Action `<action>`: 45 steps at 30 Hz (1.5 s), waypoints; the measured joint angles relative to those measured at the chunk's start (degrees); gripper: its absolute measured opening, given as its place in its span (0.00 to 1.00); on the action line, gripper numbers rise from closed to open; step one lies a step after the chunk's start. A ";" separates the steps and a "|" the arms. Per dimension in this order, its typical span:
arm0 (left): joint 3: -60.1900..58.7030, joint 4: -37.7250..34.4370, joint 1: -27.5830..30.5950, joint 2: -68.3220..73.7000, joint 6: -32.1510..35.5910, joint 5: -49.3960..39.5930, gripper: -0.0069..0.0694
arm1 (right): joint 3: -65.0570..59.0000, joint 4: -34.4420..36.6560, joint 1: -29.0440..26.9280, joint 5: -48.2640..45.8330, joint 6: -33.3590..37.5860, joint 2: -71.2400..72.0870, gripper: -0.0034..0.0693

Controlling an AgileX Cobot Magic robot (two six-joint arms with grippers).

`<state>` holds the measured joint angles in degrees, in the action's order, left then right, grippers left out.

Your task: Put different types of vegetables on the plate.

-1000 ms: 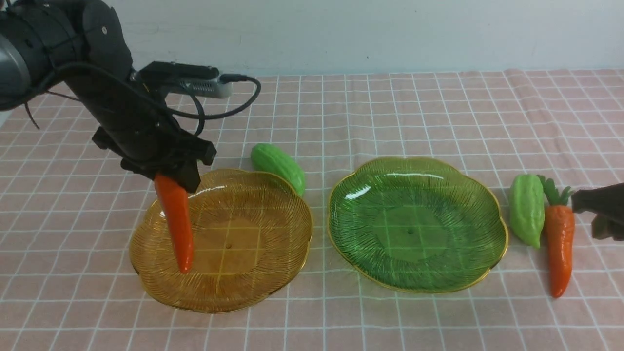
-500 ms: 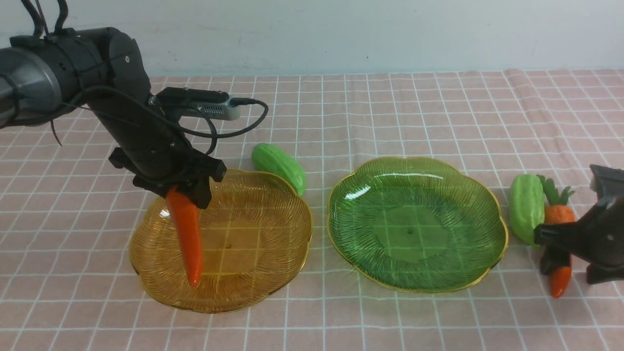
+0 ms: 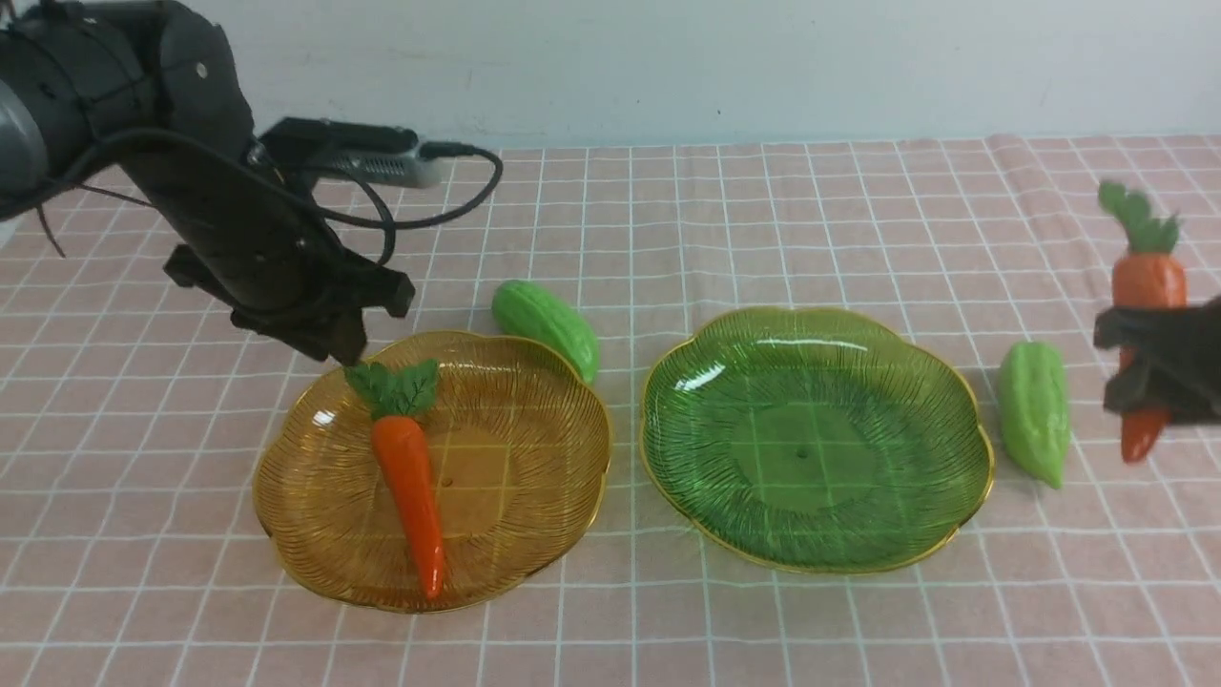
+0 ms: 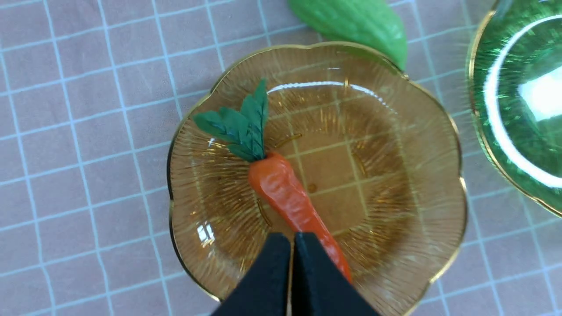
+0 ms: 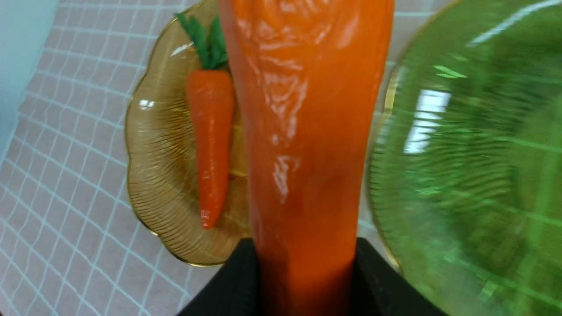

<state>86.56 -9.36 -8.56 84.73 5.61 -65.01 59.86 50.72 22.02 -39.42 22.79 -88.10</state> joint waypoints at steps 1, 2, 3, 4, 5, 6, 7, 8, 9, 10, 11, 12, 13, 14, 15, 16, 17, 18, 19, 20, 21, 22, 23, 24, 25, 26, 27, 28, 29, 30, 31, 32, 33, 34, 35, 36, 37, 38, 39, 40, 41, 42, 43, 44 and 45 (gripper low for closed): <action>-0.46 -0.06 0.00 -1.18 0.00 -0.46 0.09 | 1.66 2.06 2.52 0.62 1.46 -3.18 0.35; -1.66 -0.13 0.00 -3.08 0.00 -0.59 0.09 | 3.73 3.51 4.39 1.06 2.53 -5.61 0.35; -2.85 -0.19 0.00 -4.47 0.00 -0.59 0.09 | 6.47 4.75 6.86 1.48 3.00 -9.12 0.35; -4.26 -0.24 0.00 -6.15 0.00 -0.59 0.09 | 9.81 5.38 8.63 1.73 3.05 -13.16 0.35; -5.83 -0.24 0.00 -7.29 0.00 -0.54 0.09 | 12.67 5.65 10.27 1.86 3.05 -16.54 0.35; -7.50 -0.24 0.00 -8.94 0.00 -0.37 0.09 | 13.85 5.77 10.97 1.79 3.05 -18.41 0.35; -9.18 -0.24 0.00 -10.19 0.00 -0.25 0.09 | 16.10 5.82 11.73 1.52 3.05 -20.61 0.35; -11.75 -0.24 0.00 -11.77 0.00 -0.07 0.09 | 17.87 5.82 12.42 1.11 3.05 -22.63 0.35; -13.24 -0.24 0.00 -12.79 0.00 0.13 0.09 | 19.78 5.82 13.11 0.17 2.66 -24.83 0.35; -14.56 -0.24 0.00 -13.68 0.00 0.28 0.09 | 20.94 5.82 13.49 -0.40 2.13 -26.13 0.36; -15.74 -0.24 0.00 -14.42 0.00 0.40 0.09 | 22.29 5.82 13.84 -1.07 1.38 -27.58 0.37; -16.60 -0.24 0.00 -14.88 0.00 0.71 0.09 | 23.92 5.82 14.13 -1.89 0.10 -29.04 0.41; -17.69 -0.24 0.00 -15.47 0.00 1.01 0.09 | 24.82 5.67 14.20 -2.35 -1.24 -30.06 0.46; -18.61 -0.24 0.00 -15.76 0.00 1.09 0.09 | 25.78 4.92 14.20 -3.13 -2.61 -30.64 0.53; -19.01 -0.24 0.00 -15.91 0.00 1.09 0.09 | 26.92 3.34 14.15 -4.45 -3.81 -30.71 0.62; -19.23 -0.24 0.00 -15.91 0.00 1.14 0.09 | 28.07 1.64 13.97 -6.11 -4.23 -30.71 0.68; -19.34 -0.24 0.00 -15.91 0.00 1.24 0.09 | 28.97 0.45 13.68 -7.58 -4.70 -30.71 0.72; -19.41 -0.24 0.00 -15.91 0.00 1.59 0.09 | 30.47 -1.78 13.10 -10.25 -5.44 -30.66 0.76; -19.45 -0.24 0.00 -15.91 0.00 2.42 0.09 | 32.15 -4.43 12.17 -13.45 -6.60 -30.46 0.79; -19.48 -0.24 0.00 -15.91 0.00 3.97 0.09 | 33.64 -7.09 11.14 -16.35 -8.07 -30.17 0.80; -19.48 -0.50 0.00 -15.84 0.00 5.42 0.09 | 35.47 -10.59 9.95 -19.31 -10.24 -29.68 0.81; -19.48 -0.94 0.00 -15.72 0.00 6.71 0.09 | 37.00 -14.03 8.61 -22.31 -12.16 -28.98 0.80; -19.48 -1.64 0.00 -15.46 0.07 7.97 0.09 | 38.44 -17.89 6.61 -25.72 -14.02 -27.53 0.79; -19.48 -2.62 0.00 -14.91 0.44 9.33 0.09 | 40.22 -26.51 4.30 -28.86 -17.16 -25.86 0.74; -19.48 -3.73 0.00 -14.14 1.14 10.25 0.09 | 40.28 -31.07 2.83 -29.56 -18.50 -24.36 0.72; -19.48 -4.86 0.00 -13.20 1.92 10.95 0.09 | 39.71 -36.60 0.70 -30.15 -20.02 -22.00 0.69; -19.48 -6.17 0.00 -11.89 2.71 11.50 0.09 | 38.54 -41.68 -0.98 -30.48 -21.86 -19.90 0.66; -19.48 -7.25 0.00 -10.84 3.53 11.86 0.09 | 37.36 -45.32 -2.87 -30.76 -23.61 -18.24 0.65; -19.48 -8.89 0.00 -9.29 4.72 12.07 0.09 | 36.17 -48.19 -4.97 -31.03 -25.48 -16.83 0.64; -19.48 -9.93 0.00 -8.18 5.64 12.31 0.09 | 34.74 -50.72 -8.68 -31.24 -28.15 -15.44 0.63; -19.48 -10.52 0.00 -7.33 6.40 12.55 0.09 | 33.80 -51.17 -11.44 -31.41 -30.03 -14.93 0.63; -19.48 -11.60 0.00 -6.19 7.42 12.86 0.09 | 32.73 -51.11 -13.95 -31.49 -30.67 -14.87 0.63; -19.48 -12.96 0.00 -4.83 8.84 13.06 0.09 | 31.88 -50.72 -16.10 -31.49 -30.84 -15.25 0.63; -19.48 -13.47 0.00 -4.18 9.15 13.06 0.09 | 31.10 -49.84 -17.87 -31.55 -30.84 -16.03 0.63; -19.48 -13.72 0.00 -3.88 9.53 13.06 0.09 | 30.78 -48.77 -18.86 -31.63 -30.84 -16.76 0.63; -19.48 -13.75 0.00 -3.76 9.84 13.06 0.09 | 30.63 -47.72 -19.90 -31.63 -30.84 -17.88 0.63; -19.48 -13.75 0.00 -3.76 10.05 13.06 0.09 | 30.50 -46.63 -20.85 -30.99 -30.84 -19.45 0.63; -19.48 -13.75 0.00 -3.76 10.26 13.06 0.09 | 30.37 -45.46 -21.50 -29.96 -30.84 -21.02 0.64; -19.48 -13.75 0.00 -3.76 10.41 13.06 0.09 | 30.31 -44.79 -21.74 -29.37 -30.84 -21.79 0.64; -19.48 -13.75 0.00 -3.76 10.41 13.06 0.09 | 30.31 -44.46 -21.82 -28.52 -30.84 -23.06 0.65; -19.48 -13.75 0.00 -3.76 10.41 13.06 0.09 | 30.30 -44.10 -21.90 -27.82 -30.84 -23.80 0.67; -19.48 -13.75 0.00 -3.76 10.41 13.06 0.09 | 30.30 -43.93 -21.90 -26.80 -30.84 -24.53 0.68; -19.48 -13.75 0.00 -3.76 10.41 13.06 0.09 | 30.30 -43.56 -21.90 -25.79 -30.84 -25.46 0.69; -19.48 -13.75 0.00 -3.76 10.41 13.06 0.09 | 30.30 -43.40 -21.90 -24.54 -30.91 -26.58 0.71; -19.48 -13.75 0.00 -3.76 10.41 13.06 0.09 | 30.30 -43.40 -21.90 -23.45 -31.21 -27.72 0.73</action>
<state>67.09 -23.12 -8.56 80.97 16.03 -51.95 90.16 7.31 0.12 -62.87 -8.42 -115.82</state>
